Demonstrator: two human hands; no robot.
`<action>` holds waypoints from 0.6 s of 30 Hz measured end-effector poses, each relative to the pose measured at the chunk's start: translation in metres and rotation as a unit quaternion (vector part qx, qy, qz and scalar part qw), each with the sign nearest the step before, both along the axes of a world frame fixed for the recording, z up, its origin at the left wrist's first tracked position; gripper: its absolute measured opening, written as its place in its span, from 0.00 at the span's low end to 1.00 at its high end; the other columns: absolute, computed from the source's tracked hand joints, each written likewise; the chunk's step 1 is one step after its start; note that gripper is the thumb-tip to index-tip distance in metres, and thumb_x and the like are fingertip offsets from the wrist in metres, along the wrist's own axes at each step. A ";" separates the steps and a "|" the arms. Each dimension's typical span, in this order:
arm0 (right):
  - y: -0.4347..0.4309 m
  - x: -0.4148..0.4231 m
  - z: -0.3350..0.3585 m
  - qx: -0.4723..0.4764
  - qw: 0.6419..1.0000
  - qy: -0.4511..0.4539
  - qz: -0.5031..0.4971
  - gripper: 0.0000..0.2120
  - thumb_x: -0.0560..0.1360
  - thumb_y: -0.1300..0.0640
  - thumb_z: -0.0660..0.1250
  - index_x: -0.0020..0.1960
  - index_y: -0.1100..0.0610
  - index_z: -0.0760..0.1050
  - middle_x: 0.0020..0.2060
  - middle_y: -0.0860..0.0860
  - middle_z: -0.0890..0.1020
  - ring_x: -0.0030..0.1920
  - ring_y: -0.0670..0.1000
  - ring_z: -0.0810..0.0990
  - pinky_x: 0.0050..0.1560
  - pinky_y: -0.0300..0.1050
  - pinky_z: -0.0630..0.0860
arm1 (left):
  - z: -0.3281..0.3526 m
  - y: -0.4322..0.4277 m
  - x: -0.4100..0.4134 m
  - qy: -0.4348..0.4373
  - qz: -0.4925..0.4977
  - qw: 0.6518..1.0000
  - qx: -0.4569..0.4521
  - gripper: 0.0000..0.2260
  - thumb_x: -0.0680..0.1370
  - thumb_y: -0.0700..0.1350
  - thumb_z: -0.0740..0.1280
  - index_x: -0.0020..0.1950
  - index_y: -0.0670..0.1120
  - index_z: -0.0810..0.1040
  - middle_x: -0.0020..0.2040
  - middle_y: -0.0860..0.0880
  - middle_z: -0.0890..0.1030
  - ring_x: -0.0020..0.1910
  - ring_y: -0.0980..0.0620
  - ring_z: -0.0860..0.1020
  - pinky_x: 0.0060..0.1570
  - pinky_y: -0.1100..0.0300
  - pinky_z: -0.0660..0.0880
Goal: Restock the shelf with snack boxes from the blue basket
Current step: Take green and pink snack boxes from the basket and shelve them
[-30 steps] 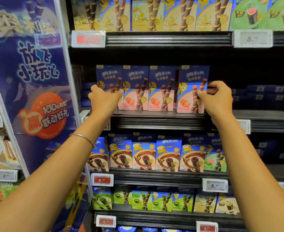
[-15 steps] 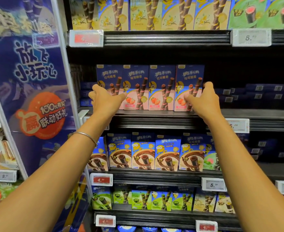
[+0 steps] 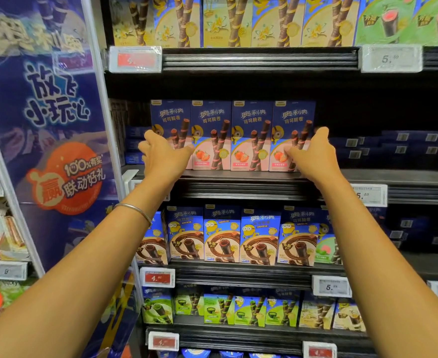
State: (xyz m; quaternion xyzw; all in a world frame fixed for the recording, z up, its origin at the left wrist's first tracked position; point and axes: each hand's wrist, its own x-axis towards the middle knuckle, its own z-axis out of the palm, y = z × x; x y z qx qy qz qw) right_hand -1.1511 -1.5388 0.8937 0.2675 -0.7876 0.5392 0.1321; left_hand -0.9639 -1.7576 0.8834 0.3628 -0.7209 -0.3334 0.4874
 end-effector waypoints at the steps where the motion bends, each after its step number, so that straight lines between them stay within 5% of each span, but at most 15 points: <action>1: -0.001 0.000 0.000 0.001 1.000 -0.001 -0.001 0.26 0.76 0.54 0.74 0.65 0.57 0.62 0.63 0.58 0.78 0.59 0.58 0.80 0.58 0.57 0.80 | 0.000 0.000 0.000 -0.003 0.002 1.000 -0.002 0.38 0.76 0.51 0.78 0.77 0.42 0.59 0.76 0.39 0.62 0.72 0.36 0.70 0.66 0.43 0.73; 18: -0.001 -0.005 0.000 -0.005 1.000 -0.019 0.007 0.21 0.77 0.54 0.73 0.62 0.56 0.65 0.61 0.56 0.78 0.58 0.56 0.80 0.55 0.52 0.79 | -0.002 -0.001 -0.001 -0.035 0.009 0.999 -0.008 0.35 0.78 0.49 0.76 0.77 0.44 0.59 0.75 0.40 0.63 0.71 0.36 0.71 0.66 0.39 0.75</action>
